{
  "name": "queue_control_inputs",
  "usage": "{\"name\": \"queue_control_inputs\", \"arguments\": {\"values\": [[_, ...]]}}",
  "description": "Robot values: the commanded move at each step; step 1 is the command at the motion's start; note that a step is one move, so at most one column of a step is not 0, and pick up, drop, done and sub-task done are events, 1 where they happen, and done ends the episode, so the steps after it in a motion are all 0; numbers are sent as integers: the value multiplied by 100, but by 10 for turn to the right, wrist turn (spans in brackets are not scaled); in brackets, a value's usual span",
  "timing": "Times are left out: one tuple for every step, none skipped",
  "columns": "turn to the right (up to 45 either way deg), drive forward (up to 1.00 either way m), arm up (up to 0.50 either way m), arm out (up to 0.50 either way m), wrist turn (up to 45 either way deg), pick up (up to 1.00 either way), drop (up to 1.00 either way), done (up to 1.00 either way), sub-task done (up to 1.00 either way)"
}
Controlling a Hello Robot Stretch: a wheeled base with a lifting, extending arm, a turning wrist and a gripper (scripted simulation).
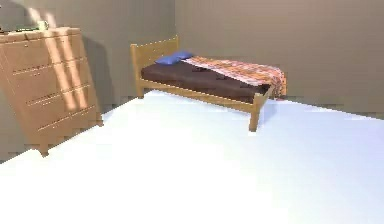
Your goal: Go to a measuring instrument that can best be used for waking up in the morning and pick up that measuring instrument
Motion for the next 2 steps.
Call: {"name": "queue_control_inputs", "arguments": {"values": [[-450, 0, 0, 0, 0, 0, 0, 0, 0], [-360, 0, 0, 0, 0, 0, 0, 0, 0]]}}
